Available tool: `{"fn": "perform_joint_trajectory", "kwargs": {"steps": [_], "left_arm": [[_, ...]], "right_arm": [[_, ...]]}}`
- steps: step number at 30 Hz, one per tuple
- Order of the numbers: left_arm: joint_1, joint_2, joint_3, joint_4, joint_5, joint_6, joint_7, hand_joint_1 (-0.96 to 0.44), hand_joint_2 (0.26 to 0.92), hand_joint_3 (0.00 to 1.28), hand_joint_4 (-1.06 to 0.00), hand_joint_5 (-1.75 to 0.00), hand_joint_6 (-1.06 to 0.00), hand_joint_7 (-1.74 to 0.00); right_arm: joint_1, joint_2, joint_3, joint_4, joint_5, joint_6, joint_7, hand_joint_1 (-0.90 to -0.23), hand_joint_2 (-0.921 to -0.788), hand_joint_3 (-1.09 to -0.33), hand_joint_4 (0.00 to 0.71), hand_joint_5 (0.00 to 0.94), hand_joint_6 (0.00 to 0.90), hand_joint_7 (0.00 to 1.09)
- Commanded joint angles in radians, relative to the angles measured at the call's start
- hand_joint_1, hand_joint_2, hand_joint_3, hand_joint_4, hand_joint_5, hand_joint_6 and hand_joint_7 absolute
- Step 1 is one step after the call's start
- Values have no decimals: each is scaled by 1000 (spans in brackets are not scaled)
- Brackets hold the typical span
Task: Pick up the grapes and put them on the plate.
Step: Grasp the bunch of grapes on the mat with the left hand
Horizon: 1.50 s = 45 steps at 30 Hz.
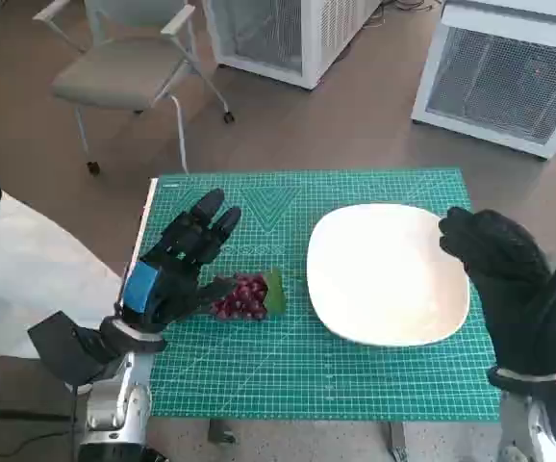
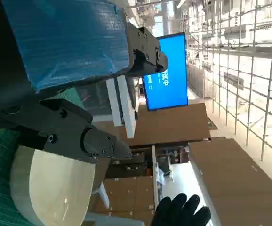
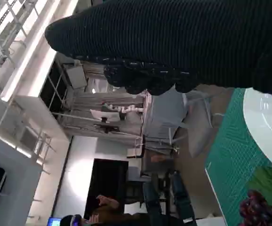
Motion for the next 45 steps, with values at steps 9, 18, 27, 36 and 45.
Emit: {"fn": "perform_joint_trajectory", "kwargs": {"steps": [9, 18, 27, 36, 45], "left_arm": [[9, -4, -7, -27, -2, 4, 2, -176, 921, 46, -296, 0, -379, -8], [15, -4, -8, -34, -10, 8, -4, -181, 921, 42, -297, -1, -393, -13], [22, -2, -5, -50, -8, 15, 1, -176, 921, 44, -298, -1, -399, -14], [26, -4, -6, -52, 0, 12, 9, -172, 921, 47, -298, 0, -398, -12], [34, -5, -10, -61, 0, 14, 13, -174, 921, 47, -299, -1, -399, -11]], "right_arm": [[-34, 20, 46, 39, -19, 27, 2, -375, -921, -621, 406, 792, 220, 984], [-53, 8, 51, 49, -13, 39, 20, -368, -921, -621, 415, 776, 231, 965], [-55, 6, 48, 59, -11, 33, 37, -366, -921, -622, 414, 779, 230, 969], [-54, 8, 46, 61, -12, 30, 40, -365, -921, -623, 413, 782, 228, 972], [-47, 9, 45, 58, -12, 29, 41, -365, -921, -623, 411, 785, 227, 974]]}}
